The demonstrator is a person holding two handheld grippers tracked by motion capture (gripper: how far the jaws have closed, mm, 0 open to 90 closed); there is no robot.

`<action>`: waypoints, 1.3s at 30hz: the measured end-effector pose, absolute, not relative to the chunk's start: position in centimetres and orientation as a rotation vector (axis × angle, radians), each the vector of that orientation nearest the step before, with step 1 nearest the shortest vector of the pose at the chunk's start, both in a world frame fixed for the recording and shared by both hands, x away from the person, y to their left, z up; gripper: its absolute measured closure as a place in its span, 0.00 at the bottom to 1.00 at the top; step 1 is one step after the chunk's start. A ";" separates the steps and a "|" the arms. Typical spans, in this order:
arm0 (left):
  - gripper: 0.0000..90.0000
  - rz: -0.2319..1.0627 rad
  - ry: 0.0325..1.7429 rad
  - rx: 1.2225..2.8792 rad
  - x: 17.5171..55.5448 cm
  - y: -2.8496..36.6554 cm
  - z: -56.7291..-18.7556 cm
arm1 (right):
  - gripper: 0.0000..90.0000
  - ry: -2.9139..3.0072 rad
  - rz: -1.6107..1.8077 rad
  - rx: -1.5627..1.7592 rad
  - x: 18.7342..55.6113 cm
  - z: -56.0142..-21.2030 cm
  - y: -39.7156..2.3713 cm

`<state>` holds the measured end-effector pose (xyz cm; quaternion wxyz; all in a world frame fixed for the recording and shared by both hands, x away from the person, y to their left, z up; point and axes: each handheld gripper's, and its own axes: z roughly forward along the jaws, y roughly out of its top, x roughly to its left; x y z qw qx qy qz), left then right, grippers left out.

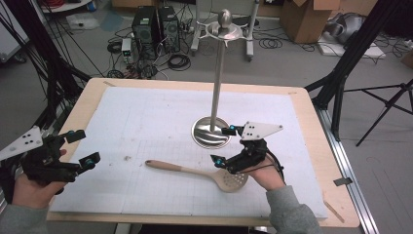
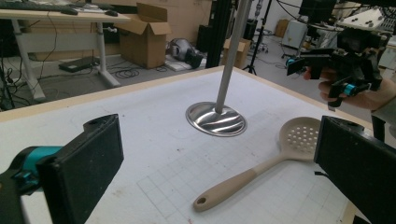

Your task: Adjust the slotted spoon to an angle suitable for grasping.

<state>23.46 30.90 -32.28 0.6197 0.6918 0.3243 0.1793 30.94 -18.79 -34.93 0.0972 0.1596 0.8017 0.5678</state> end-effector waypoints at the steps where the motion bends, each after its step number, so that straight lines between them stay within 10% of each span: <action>1: 0.02 0.413 0.750 1.589 23.4 30.9 -32.3 | 0.08 2.376 1.674 0.477 31.0 -35.0 -18.6; 39: 0.02 0.397 0.766 1.597 23.1 31.3 -32.7 | 0.99 2.468 1.549 0.408 31.2 -37.8 -14.2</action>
